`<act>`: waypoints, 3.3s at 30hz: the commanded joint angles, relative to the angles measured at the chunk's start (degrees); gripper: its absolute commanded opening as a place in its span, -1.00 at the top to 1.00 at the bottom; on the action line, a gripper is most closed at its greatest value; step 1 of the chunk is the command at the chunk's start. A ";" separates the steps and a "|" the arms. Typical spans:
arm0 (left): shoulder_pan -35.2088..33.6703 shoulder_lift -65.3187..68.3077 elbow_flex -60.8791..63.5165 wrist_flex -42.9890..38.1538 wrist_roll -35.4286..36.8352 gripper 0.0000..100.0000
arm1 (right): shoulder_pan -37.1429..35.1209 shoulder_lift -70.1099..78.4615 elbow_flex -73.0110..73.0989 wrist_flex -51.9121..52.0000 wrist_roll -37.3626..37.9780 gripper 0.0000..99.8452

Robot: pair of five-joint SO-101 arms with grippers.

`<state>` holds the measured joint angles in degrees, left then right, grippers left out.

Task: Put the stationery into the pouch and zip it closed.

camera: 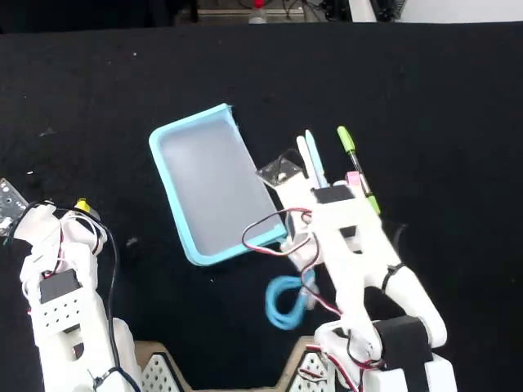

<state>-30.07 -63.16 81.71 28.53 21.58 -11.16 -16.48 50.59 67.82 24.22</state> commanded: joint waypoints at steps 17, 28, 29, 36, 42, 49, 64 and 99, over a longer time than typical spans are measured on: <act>0.40 -0.62 -3.56 -1.14 0.26 0.72 | -4.84 -0.13 -1.27 2.46 0.97 0.61; 0.40 -0.62 -3.56 -1.14 0.26 0.72 | -3.87 -0.13 6.55 -7.03 0.35 0.80; 0.40 -0.62 -3.56 -1.14 0.26 0.72 | -2.90 -0.13 5.93 -6.95 0.53 0.91; 0.40 -0.62 -3.56 -1.14 0.26 0.72 | 3.52 -0.22 -9.10 7.82 4.92 0.98; 0.40 -0.62 -3.56 -1.14 0.26 0.72 | 6.15 -0.22 -16.04 16.88 23.91 0.98; 0.40 -0.62 -3.56 -1.14 0.26 0.72 | 8.00 -0.13 -8.13 16.09 33.41 0.96; 0.40 -0.62 -3.65 -1.14 0.26 0.72 | 2.11 0.31 -0.13 -3.87 13.80 0.70; 0.40 -0.62 -3.74 -1.14 0.26 0.72 | -8.35 -21.67 9.98 -1.32 5.10 0.69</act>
<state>-30.07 -63.16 81.71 28.53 21.58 -20.48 -36.00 58.42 66.42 28.79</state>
